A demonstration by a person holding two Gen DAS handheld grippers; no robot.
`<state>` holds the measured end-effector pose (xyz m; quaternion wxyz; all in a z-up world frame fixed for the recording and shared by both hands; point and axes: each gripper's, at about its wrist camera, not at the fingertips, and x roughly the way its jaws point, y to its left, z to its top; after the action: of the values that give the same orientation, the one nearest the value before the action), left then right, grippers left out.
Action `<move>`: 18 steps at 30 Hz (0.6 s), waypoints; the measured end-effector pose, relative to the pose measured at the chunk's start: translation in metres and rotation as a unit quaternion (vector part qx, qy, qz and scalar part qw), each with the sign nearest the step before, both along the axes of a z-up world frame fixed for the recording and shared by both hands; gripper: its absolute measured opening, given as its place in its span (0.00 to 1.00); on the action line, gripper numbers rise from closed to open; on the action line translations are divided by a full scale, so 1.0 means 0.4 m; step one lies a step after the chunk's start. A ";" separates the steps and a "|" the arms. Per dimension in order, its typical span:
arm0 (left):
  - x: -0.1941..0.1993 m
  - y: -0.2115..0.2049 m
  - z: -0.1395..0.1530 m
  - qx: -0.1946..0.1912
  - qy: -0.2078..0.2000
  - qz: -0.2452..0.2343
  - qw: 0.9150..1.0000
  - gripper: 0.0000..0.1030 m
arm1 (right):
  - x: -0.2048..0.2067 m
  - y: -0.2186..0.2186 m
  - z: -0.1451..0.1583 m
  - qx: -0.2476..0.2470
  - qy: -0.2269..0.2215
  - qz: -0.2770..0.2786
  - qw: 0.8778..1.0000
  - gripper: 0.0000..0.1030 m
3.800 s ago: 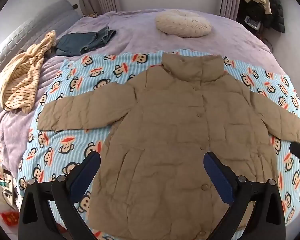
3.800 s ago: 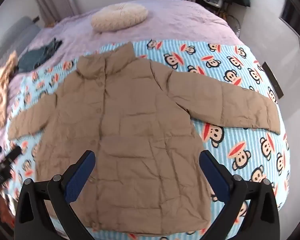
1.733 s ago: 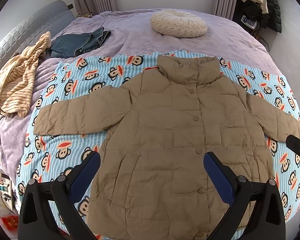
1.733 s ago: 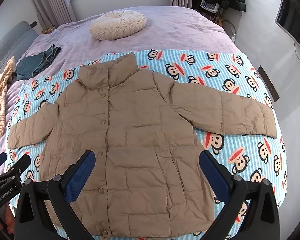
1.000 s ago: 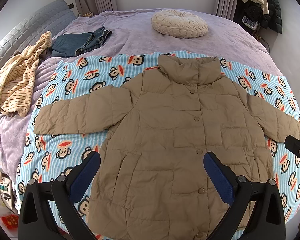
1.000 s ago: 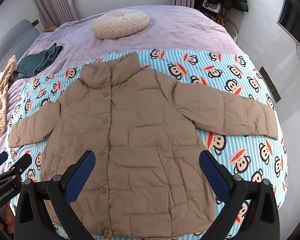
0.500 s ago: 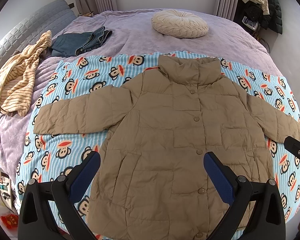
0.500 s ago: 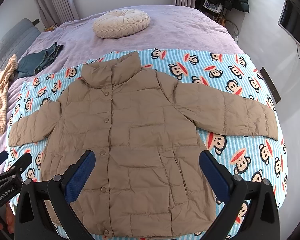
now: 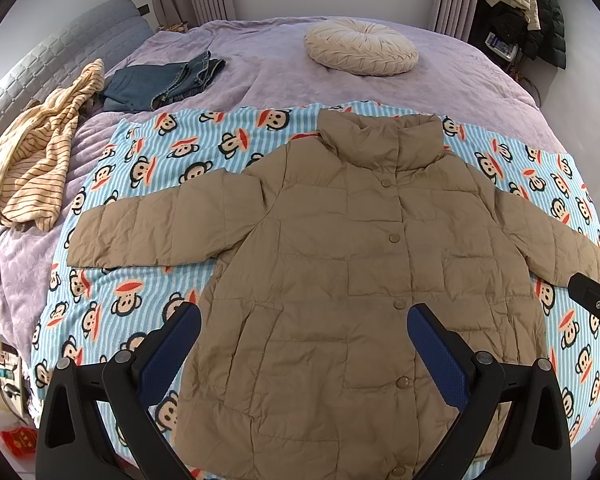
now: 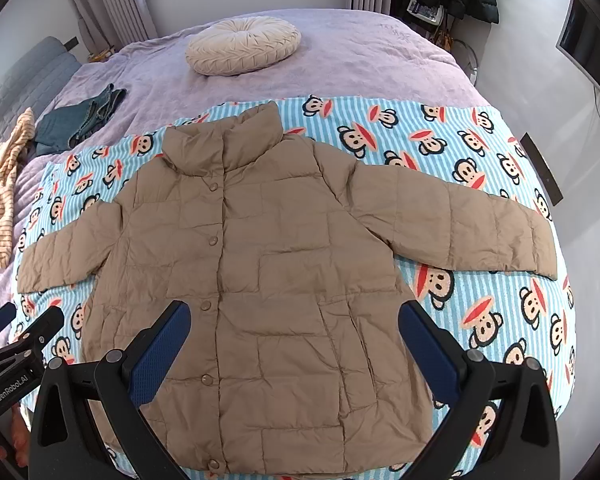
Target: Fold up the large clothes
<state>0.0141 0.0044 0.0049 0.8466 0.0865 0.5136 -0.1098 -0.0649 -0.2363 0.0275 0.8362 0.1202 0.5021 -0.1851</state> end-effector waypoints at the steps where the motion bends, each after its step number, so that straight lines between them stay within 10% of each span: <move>1: 0.001 0.001 -0.001 0.000 0.000 0.000 1.000 1.00 | 0.001 0.000 0.000 0.000 0.000 0.000 1.000 1.00; 18: 0.002 0.010 -0.005 -0.014 0.007 0.006 1.000 1.00 | 0.006 -0.001 -0.002 0.001 0.003 0.000 1.000 1.00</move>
<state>0.0148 0.0085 0.0029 0.8448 0.0709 0.5183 -0.1122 -0.0623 -0.2366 0.0266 0.8344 0.1210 0.5048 -0.1852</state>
